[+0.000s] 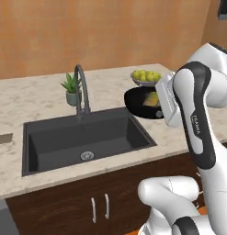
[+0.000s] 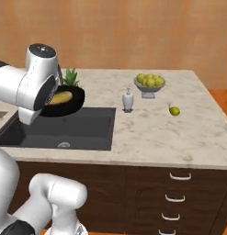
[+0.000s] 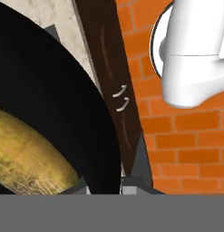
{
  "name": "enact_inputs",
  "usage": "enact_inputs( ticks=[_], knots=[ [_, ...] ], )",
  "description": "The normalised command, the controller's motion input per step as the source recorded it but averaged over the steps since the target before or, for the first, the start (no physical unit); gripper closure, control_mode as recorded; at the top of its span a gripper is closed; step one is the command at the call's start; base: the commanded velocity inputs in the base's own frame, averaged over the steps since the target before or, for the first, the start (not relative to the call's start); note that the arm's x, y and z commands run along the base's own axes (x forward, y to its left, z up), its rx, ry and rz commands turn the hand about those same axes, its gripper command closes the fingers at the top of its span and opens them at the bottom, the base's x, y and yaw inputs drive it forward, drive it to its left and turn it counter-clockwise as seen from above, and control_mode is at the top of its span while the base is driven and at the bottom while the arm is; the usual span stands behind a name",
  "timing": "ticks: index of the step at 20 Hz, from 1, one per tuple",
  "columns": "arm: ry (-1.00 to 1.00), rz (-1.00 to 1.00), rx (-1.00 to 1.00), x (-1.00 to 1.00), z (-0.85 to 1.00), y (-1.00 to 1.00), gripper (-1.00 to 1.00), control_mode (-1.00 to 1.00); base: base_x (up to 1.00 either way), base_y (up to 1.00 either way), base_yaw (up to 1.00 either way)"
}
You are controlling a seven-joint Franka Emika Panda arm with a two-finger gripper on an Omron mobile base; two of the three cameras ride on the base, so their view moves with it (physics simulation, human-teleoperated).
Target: Pick the cucumber from the sink and place it in the bowl. Then pick the bowl and place it in the microwave. Then close the microwave door and press the start button.
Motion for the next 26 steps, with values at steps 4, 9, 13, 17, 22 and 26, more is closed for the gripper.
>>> enact_inputs(
  ticks=[4, 9, 13, 17, 22, 26],
  knots=[
    [0.00, 0.00, 0.00, 0.00, 0.00, 0.00, 1.00, 1.00, 0.00, -0.29, -0.76],
    [0.00, 0.00, 0.00, 0.00, 0.00, 0.00, 1.00, 1.00, 0.00, -0.21, -0.82],
    [0.00, 0.00, 0.00, 0.00, 0.00, 0.00, 1.00, 1.00, 0.00, -0.30, -0.80],
    [0.00, 0.00, 0.00, 0.00, 0.00, 0.00, 1.00, 1.00, 0.00, -0.67, -0.65],
    [0.00, 0.00, 0.00, 0.00, 0.00, 0.00, 1.00, 1.00, 0.16, -0.91, -0.51],
    [0.00, 0.00, 0.00, 0.00, 0.00, 0.00, 1.00, 1.00, 0.75, -0.95, -0.25]
  ],
)
